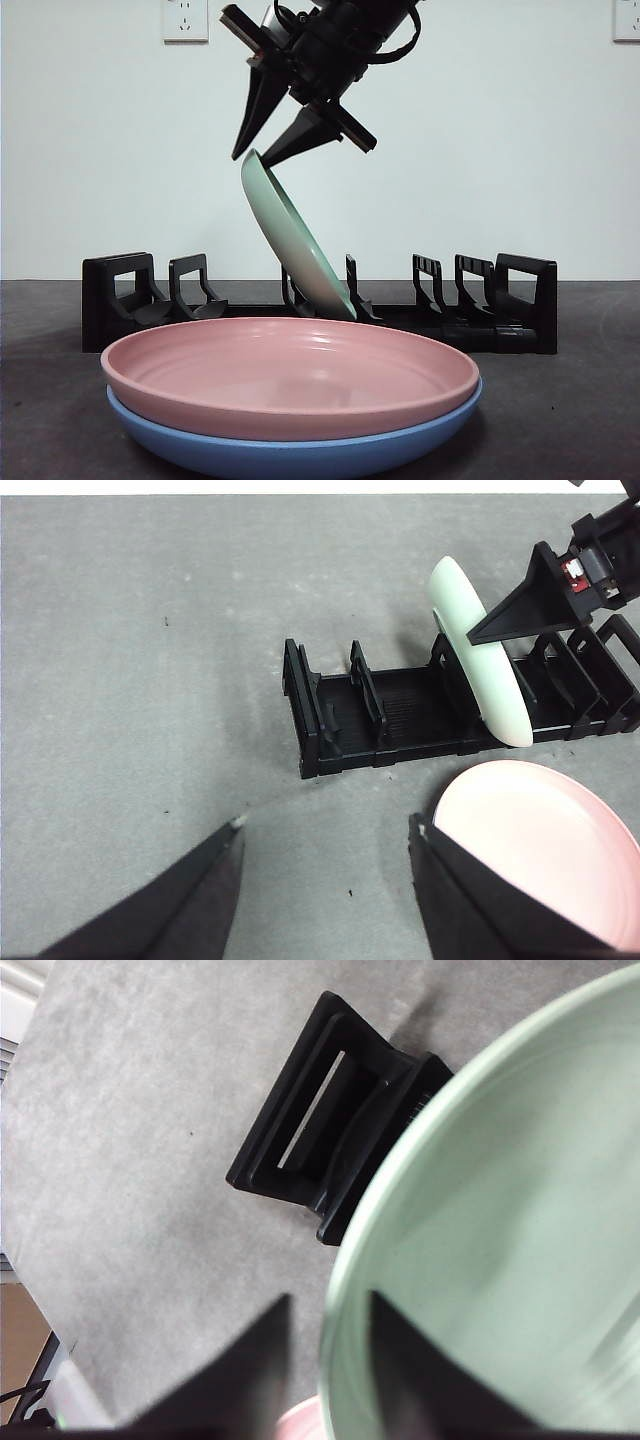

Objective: Place the plate

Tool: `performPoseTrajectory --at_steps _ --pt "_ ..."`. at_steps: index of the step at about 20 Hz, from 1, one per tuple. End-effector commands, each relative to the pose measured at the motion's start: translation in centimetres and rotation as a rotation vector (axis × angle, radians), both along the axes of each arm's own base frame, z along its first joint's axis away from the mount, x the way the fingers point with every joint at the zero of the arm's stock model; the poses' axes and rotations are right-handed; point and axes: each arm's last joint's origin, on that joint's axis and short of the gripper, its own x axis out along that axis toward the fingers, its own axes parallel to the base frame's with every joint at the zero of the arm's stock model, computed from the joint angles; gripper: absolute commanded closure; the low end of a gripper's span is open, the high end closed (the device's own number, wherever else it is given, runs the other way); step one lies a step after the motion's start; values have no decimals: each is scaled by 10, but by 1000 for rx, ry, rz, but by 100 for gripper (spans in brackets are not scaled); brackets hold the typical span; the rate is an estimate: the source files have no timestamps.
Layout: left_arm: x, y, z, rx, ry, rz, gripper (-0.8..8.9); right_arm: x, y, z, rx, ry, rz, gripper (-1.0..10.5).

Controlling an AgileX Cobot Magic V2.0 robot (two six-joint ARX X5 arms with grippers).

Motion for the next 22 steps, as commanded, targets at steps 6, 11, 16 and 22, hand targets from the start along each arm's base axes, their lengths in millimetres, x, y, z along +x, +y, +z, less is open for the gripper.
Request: performPoseTrajectory --at_steps 6,11,16,22 --pt "0 0 4 -9 -18 6 550 -2 -1 17 75 33 50 931" --pt "1 0 5 -16 -34 6 550 -27 -20 83 135 -68 103 931" --pt "2 -1 6 -28 -49 9 550 -68 -41 137 177 -192 233 931" --pt "3 -1 9 -51 -74 15 565 -140 -57 172 137 -380 305 931"
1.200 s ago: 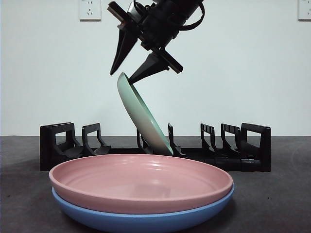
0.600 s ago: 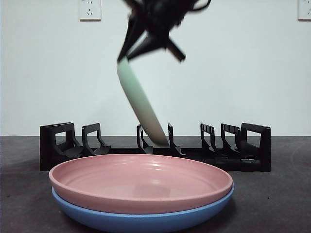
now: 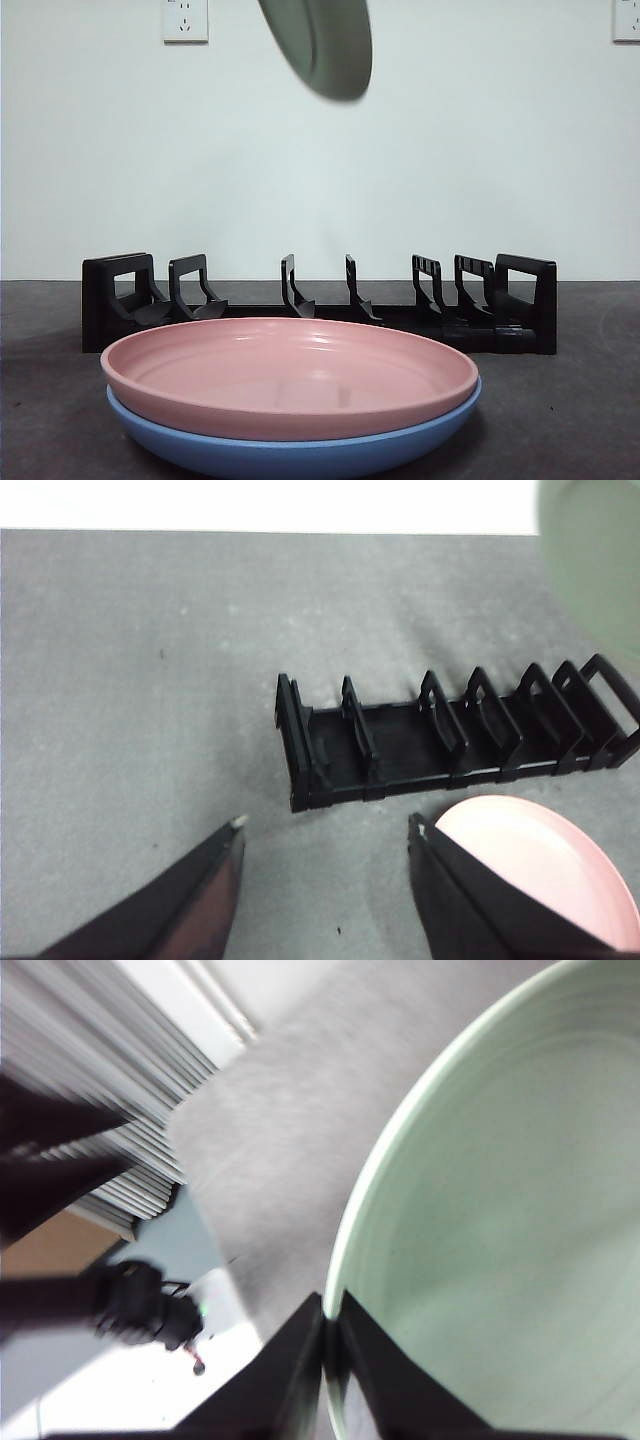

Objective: Place the plate

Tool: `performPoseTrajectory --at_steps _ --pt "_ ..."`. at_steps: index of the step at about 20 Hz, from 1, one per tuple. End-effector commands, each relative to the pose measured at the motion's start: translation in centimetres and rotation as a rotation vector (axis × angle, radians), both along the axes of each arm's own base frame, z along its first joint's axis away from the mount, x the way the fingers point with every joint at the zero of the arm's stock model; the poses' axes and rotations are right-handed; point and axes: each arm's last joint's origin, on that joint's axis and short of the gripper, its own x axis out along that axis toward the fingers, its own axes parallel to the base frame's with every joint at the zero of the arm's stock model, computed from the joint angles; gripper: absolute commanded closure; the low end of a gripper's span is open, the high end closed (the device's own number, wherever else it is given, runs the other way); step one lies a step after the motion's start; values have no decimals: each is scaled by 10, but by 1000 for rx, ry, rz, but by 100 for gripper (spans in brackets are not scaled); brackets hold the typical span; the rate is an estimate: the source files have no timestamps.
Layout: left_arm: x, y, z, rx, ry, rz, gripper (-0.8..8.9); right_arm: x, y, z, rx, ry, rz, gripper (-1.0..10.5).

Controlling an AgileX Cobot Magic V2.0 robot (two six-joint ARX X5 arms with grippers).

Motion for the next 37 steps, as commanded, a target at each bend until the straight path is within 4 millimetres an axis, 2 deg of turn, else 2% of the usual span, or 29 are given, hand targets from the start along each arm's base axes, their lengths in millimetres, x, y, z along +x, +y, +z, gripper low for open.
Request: performPoseTrajectory --at_steps 1,3,7,11,13,16,20,24,28,32,37 --pt "1 0 4 -23 -20 11 565 -23 -4 4 7 -88 34 931" --pt "1 0 4 -28 -23 13 565 -42 -9 -3 13 -144 29 931" --pt "1 0 4 -28 -23 13 565 -77 -22 -30 27 -223 -21 931" --pt "1 0 4 -31 -22 15 565 -99 -35 -63 62 -231 -125 931" --pt "1 0 4 -35 -20 17 565 -107 -34 -82 22 -269 -187 931" --pt "1 0 4 -40 -19 19 565 -121 -21 -114 -130 -327 -229 931" --pt "1 0 4 -57 -14 28 565 -141 9 -145 -296 -361 -117 931" --pt "1 0 4 -57 -14 28 565 -148 41 -177 -438 -364 8 931" --pt "1 0 4 -57 -14 28 565 -150 65 -208 -554 -373 99 931" --pt "1 0 4 -57 -14 28 565 -147 79 -228 -615 -392 149 931" --pt "1 0 4 -57 -14 28 565 -147 85 -240 -656 -391 207 931"
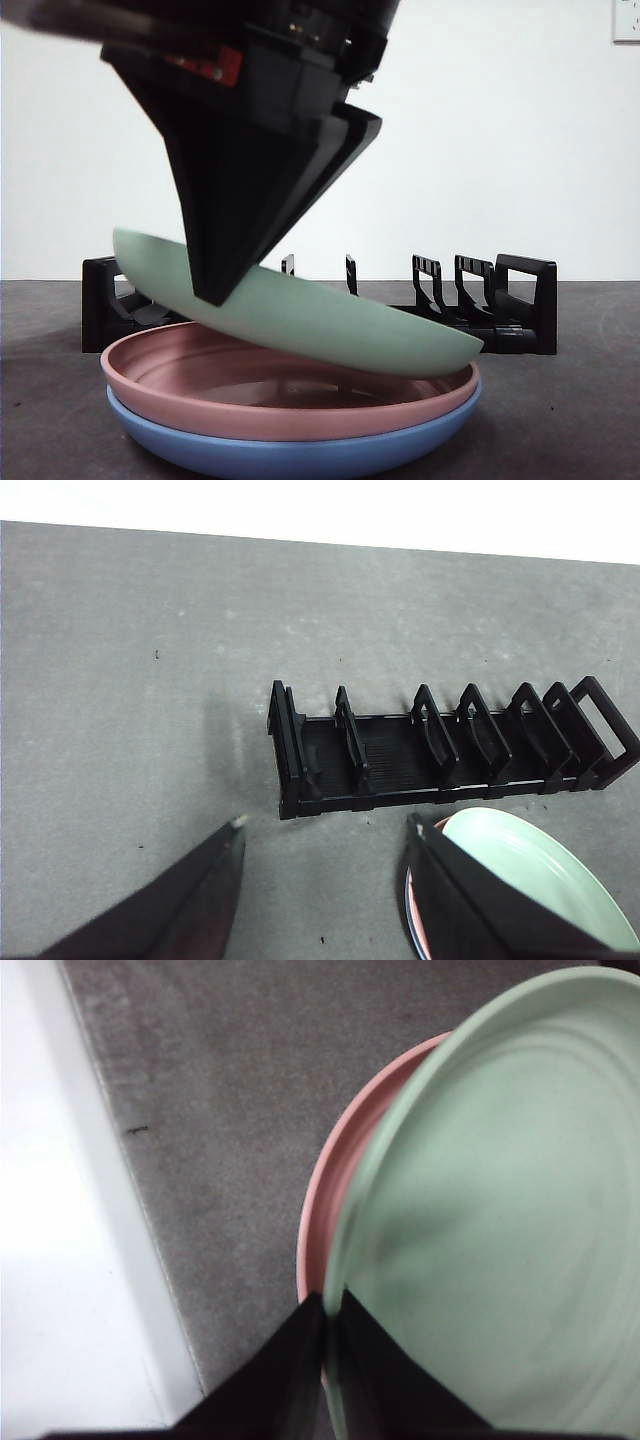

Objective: Place the plate

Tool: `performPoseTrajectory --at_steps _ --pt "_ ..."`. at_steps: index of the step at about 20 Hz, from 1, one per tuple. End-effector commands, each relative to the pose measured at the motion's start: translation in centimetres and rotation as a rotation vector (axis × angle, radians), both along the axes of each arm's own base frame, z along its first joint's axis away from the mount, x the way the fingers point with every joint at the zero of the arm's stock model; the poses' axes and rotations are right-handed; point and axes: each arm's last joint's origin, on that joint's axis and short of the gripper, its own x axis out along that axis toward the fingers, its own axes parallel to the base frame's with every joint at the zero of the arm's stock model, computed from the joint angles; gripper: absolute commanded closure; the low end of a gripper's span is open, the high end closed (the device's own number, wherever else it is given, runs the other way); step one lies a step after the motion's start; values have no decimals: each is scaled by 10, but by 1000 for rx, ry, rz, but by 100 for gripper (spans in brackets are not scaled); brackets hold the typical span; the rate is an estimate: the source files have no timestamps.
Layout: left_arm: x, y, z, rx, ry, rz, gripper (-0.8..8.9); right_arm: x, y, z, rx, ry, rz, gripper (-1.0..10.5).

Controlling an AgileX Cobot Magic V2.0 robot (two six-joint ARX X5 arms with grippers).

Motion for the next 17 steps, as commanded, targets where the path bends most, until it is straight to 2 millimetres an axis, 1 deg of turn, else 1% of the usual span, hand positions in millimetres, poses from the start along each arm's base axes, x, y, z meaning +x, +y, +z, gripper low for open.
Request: performPoseTrajectory --at_steps 1,8,11,14,16,17 --pt "0 0 3 -7 -15 5 565 -5 7 -2 -4 21 55 931" --pt "0 0 3 -7 -15 5 565 -5 11 -12 -30 82 79 930" --pt "0 0 3 -7 -15 5 565 -5 11 -13 -27 103 88 923" --pt "0 0 3 -6 -14 5 565 -4 11 -13 -23 113 77 821" --pt "0 0 3 -6 -14 5 565 -4 11 -12 -18 115 73 817" --pt "0 0 3 -6 -14 5 565 -4 13 -9 -11 116 75 780"
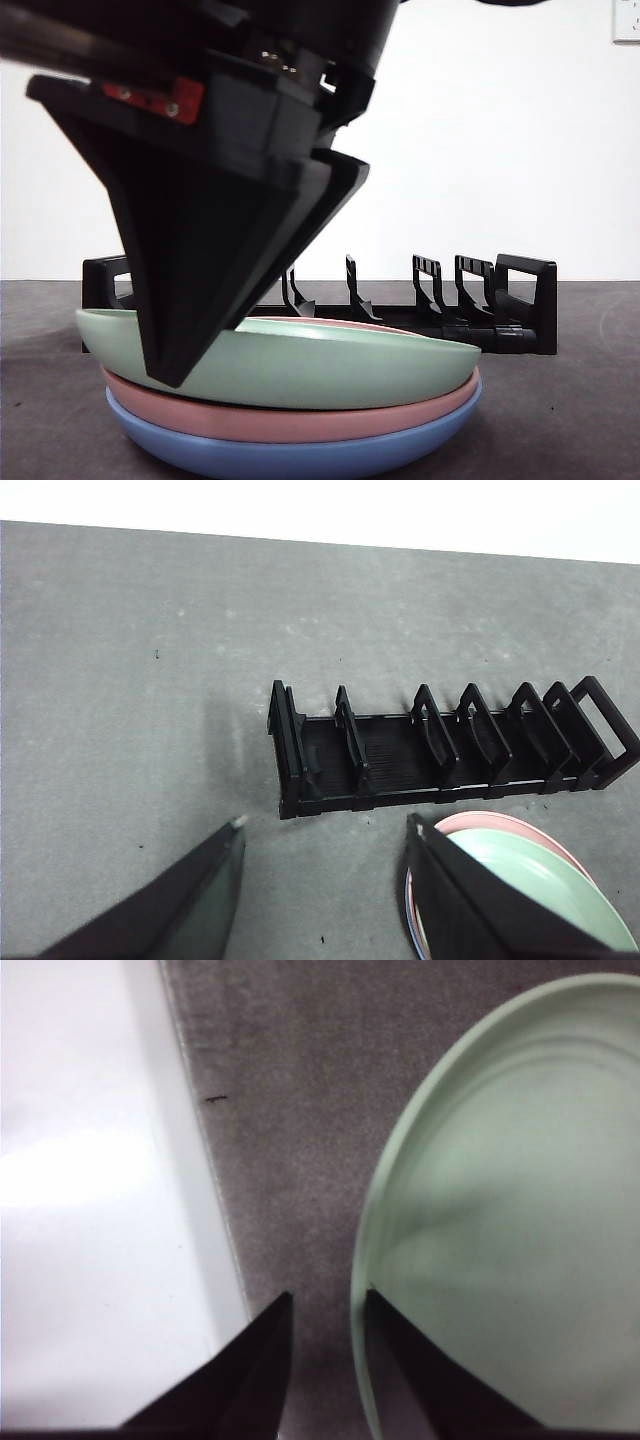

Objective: Place the plate

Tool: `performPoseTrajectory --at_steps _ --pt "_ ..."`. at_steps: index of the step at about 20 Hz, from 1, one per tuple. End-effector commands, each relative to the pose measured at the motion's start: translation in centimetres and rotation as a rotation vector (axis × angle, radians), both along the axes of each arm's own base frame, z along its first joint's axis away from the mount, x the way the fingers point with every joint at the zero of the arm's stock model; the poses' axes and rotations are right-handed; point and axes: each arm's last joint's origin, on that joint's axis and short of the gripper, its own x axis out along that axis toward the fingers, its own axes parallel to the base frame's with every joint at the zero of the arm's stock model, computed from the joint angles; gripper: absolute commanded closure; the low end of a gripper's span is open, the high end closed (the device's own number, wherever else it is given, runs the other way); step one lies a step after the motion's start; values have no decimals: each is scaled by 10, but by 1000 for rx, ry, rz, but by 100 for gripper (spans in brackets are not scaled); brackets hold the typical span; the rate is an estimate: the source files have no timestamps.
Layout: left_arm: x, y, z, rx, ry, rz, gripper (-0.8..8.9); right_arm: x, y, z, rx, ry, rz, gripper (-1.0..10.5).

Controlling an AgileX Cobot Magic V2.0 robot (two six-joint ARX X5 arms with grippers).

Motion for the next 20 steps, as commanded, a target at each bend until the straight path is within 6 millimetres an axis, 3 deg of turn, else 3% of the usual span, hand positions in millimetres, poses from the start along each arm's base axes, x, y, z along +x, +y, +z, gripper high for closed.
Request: performPoseTrajectory --at_steps 1,3,6,9,12,16,20 --pt "0 0 3 -7 -14 5 565 -2 8 9 23 6 6 716" --pt "0 0 3 -7 -14 5 565 -1 11 27 42 1 -1 603" --pt "0 0 3 -7 -15 5 565 4 8 60 116 -45 -11 604" --pt "0 0 4 -8 -18 5 565 28 -15 88 175 -155 -111 604" --pt "1 0 5 -15 -36 5 565 72 -55 101 212 -203 -319 604" --pt "7 -1 8 0 -69 55 564 124 -126 111 254 -256 -628 604" --pt "22 -6 6 42 -35 92 564 131 -188 118 337 -282 -811 604"
